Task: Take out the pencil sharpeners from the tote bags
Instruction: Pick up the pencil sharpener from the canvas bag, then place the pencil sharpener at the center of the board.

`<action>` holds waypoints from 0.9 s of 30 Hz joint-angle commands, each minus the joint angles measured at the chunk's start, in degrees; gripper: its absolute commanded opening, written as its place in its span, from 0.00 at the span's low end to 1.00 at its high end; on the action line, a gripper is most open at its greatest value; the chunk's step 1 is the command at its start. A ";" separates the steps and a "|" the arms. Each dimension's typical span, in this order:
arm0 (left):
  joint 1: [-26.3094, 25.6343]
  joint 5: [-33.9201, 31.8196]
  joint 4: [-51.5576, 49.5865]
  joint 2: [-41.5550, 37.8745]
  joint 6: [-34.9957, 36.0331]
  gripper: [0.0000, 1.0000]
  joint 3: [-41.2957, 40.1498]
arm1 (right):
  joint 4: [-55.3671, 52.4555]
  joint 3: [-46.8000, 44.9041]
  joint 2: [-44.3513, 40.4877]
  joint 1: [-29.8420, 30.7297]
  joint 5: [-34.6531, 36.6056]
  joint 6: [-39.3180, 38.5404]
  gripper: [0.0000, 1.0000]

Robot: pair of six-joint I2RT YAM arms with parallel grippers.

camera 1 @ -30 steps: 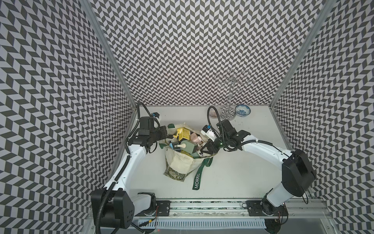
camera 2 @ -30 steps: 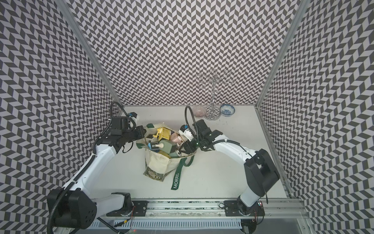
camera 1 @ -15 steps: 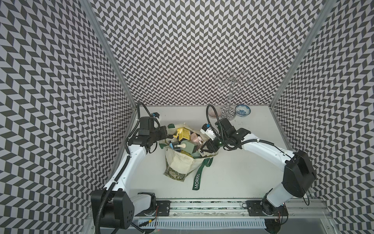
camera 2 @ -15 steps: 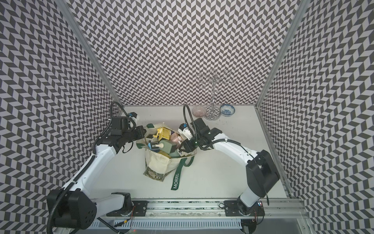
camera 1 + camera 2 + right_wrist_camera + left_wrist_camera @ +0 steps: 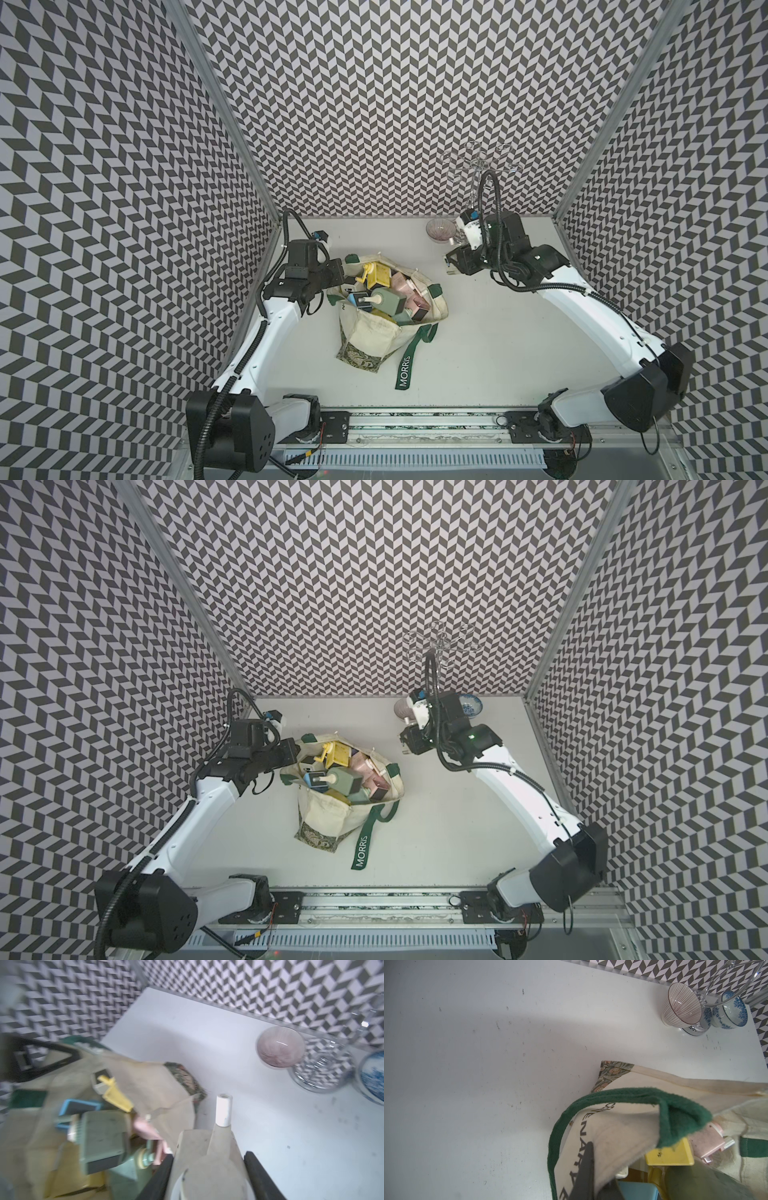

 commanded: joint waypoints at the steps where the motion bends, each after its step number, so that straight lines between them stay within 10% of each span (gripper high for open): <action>1: -0.17 0.38 2.76 -2.70 0.21 0.00 1.71 | -0.94 1.11 4.94 -6.57 8.01 -0.12 0.22; 27: -2.91 -1.83 2.57 -6.69 0.53 0.00 1.49 | -3.30 22.91 38.11 -29.46 13.56 -14.33 0.21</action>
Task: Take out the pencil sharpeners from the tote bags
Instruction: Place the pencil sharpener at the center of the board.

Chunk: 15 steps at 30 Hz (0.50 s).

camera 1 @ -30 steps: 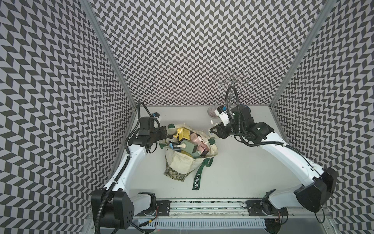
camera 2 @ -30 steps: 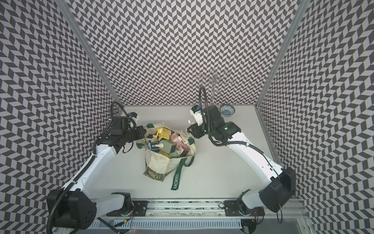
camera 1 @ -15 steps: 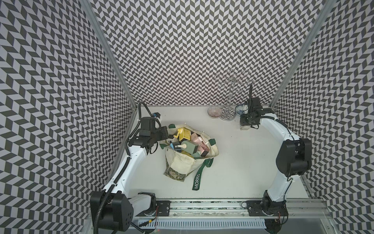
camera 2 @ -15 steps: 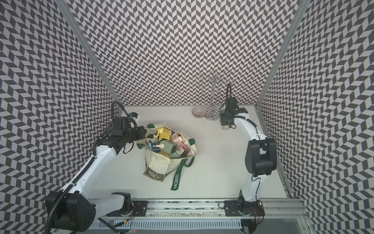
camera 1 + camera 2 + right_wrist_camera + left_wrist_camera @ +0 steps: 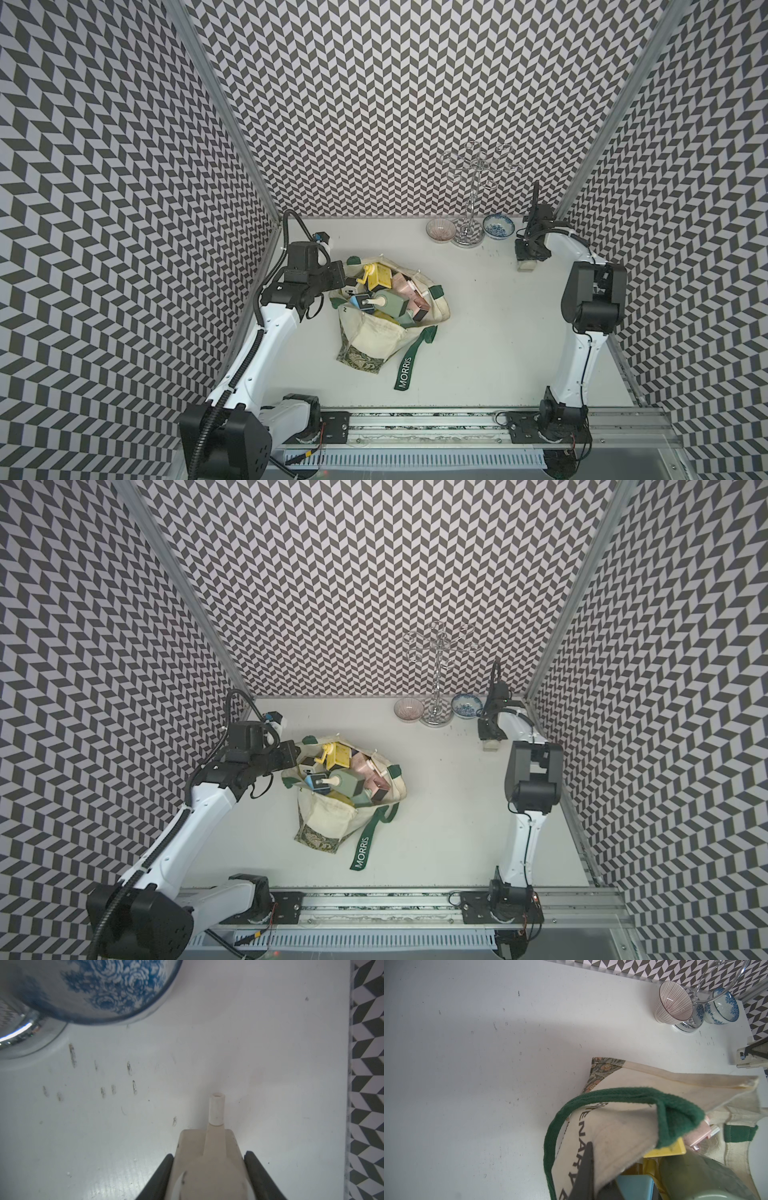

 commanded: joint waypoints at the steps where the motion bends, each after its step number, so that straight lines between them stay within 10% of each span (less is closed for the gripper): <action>1: -1.08 -0.83 4.96 -3.82 0.38 0.00 1.42 | 2.25 3.22 0.78 -0.22 -0.87 -4.31 0.21; 15: -2.21 -1.41 4.52 -3.24 0.38 0.00 1.63 | 1.99 6.64 5.94 -3.40 -9.58 -6.89 0.22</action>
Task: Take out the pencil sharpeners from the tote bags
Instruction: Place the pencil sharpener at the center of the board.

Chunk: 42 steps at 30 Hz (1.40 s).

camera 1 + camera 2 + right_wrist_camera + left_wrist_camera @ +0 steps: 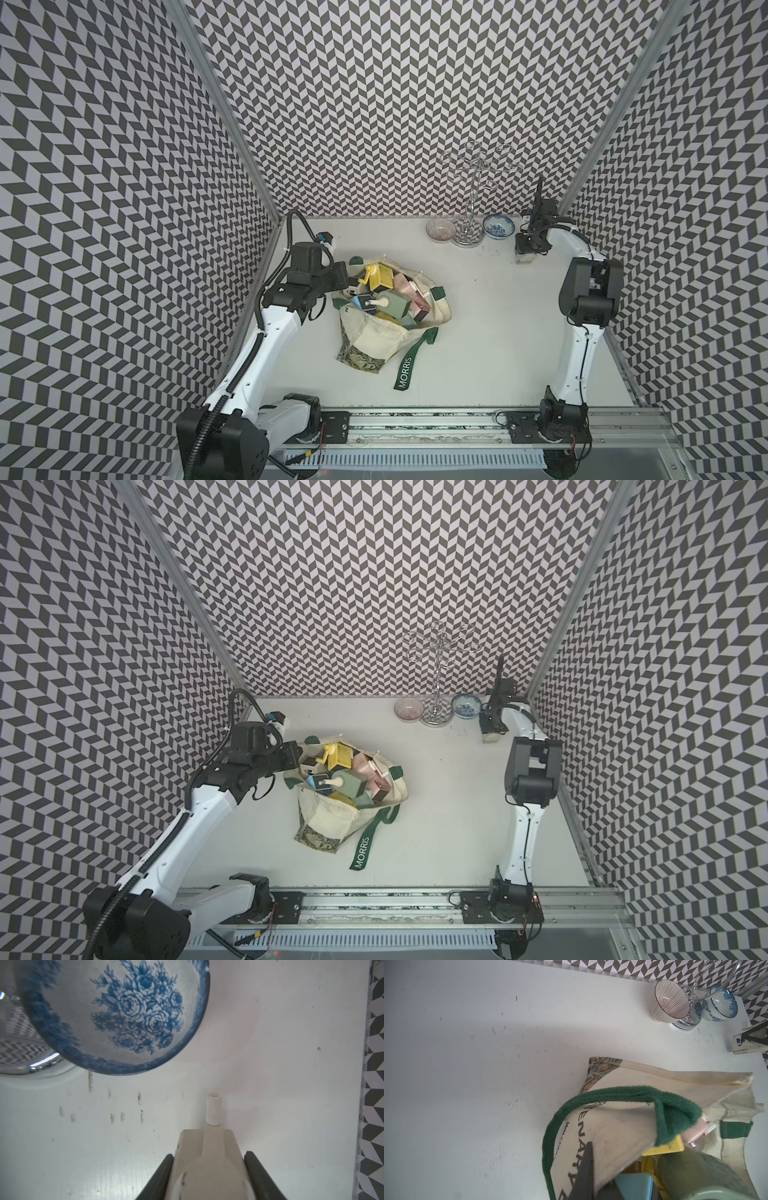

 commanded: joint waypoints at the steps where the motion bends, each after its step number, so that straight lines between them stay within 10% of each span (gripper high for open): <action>1: -0.40 0.42 4.70 -2.40 0.39 0.00 1.55 | 1.93 0.09 0.44 -0.64 -2.42 -1.01 0.22; 42: -1.16 -0.80 4.35 -2.65 0.82 0.00 1.69 | 2.19 2.39 5.70 -0.56 -3.36 3.15 0.59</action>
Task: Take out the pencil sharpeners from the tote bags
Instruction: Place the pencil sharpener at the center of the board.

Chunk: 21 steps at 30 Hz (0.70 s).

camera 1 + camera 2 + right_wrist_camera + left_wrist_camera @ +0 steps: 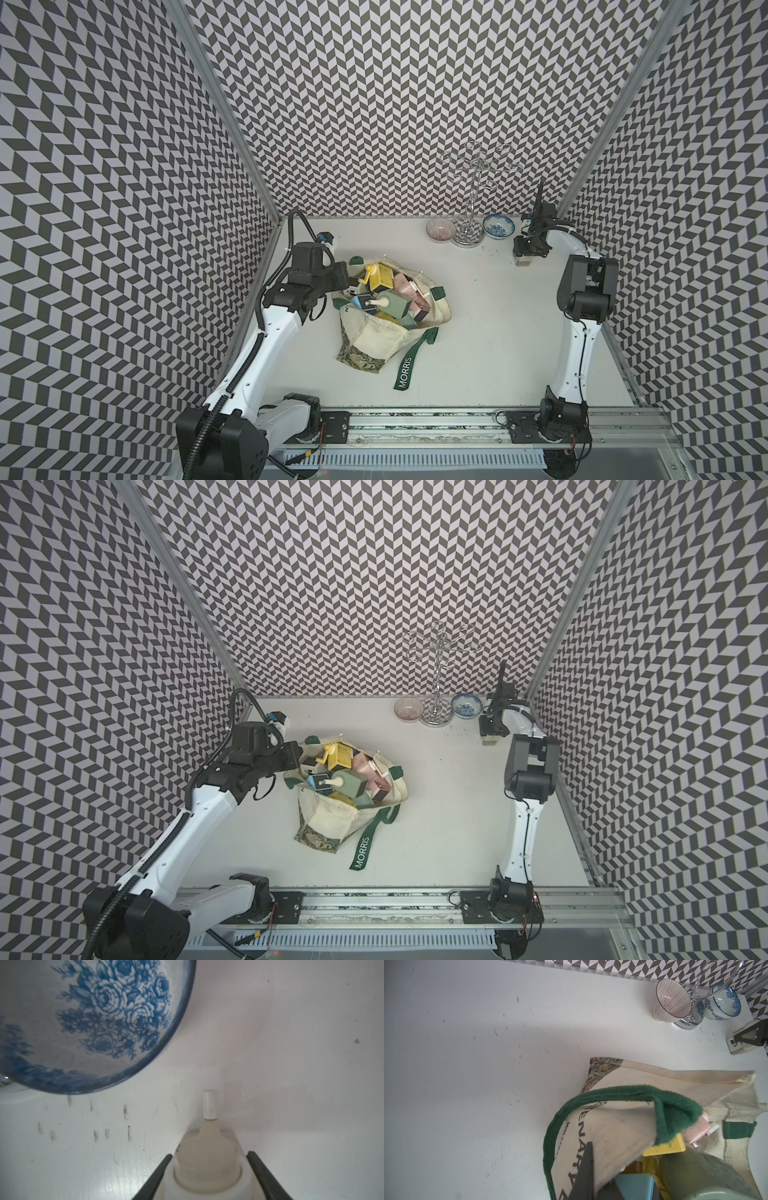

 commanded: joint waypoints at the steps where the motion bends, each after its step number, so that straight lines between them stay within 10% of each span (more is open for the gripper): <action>1: -0.46 0.12 4.43 -2.74 0.60 0.00 1.67 | 1.02 0.51 0.72 0.16 0.31 1.00 0.66; 21: -0.71 0.37 4.61 -2.77 0.50 0.00 1.64 | 2.63 -11.06 -19.92 2.10 2.57 7.13 0.77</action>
